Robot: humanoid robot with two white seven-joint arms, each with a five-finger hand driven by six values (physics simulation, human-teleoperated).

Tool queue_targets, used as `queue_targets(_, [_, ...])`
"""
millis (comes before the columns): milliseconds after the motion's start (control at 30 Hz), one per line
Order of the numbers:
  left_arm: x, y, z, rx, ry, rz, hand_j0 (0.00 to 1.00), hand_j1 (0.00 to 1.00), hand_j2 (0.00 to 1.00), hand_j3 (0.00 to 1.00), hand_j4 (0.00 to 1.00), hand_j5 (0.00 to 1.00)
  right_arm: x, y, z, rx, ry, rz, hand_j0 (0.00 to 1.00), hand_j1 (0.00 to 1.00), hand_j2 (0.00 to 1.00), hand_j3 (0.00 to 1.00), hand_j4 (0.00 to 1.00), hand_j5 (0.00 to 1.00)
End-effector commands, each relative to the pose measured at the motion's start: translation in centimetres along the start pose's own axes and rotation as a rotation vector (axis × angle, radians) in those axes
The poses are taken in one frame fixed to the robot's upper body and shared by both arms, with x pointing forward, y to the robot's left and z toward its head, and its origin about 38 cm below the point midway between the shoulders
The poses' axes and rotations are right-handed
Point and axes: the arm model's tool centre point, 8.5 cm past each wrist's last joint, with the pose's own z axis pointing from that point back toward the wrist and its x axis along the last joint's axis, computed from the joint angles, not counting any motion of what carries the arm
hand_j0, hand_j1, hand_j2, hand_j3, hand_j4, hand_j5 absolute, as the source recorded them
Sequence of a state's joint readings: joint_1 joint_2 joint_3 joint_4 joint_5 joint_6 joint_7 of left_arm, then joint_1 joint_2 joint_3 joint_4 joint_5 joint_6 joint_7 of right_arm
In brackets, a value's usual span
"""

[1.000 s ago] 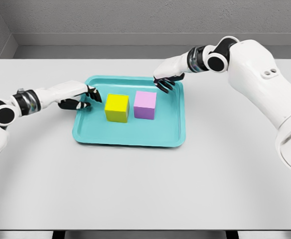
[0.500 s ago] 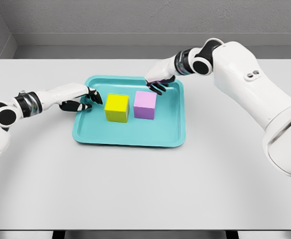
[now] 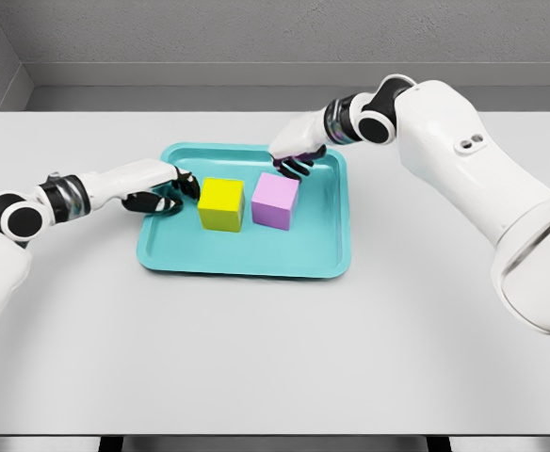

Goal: Push two cubes

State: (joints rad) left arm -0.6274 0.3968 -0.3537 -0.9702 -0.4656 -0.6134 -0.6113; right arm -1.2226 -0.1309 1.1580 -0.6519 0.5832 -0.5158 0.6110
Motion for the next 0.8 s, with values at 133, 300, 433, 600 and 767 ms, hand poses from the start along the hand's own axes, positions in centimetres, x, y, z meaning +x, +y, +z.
queue_targets(133, [0.4,0.0,-0.6,0.008,-0.014,0.010,0.54,0.54,0.54,0.54,0.54,0.54,0.2,-0.3,0.0,-0.007,-0.005,0.004,0.13,0.13,0.13,0.13,0.13,0.13])
queue_targets(300, [0.7,-0.1,-0.8,0.008,-0.021,0.011,0.54,0.54,0.54,0.54,0.54,0.54,0.7,-0.5,-0.3,-0.005,-0.014,0.014,0.13,0.13,0.13,0.13,0.13,0.13])
queue_targets(433, [0.6,0.0,-0.7,0.009,-0.019,0.010,0.54,0.54,0.54,0.54,0.54,0.54,0.9,-0.6,-0.4,-0.006,-0.019,0.016,0.13,0.13,0.13,0.13,0.13,0.13])
queue_targets(600, [0.1,0.2,-0.2,0.013,-0.007,0.013,0.54,0.54,0.54,0.54,0.54,0.54,1.0,-0.5,-0.5,0.000,-0.024,0.028,0.13,0.13,0.13,0.13,0.13,0.13])
queue_targets(767, [-0.1,1.6,0.3,0.038,0.000,0.004,0.54,0.54,0.54,0.54,0.54,0.54,1.3,-0.7,-0.6,-0.002,-0.030,0.035,0.13,0.13,0.13,0.13,0.13,0.13])
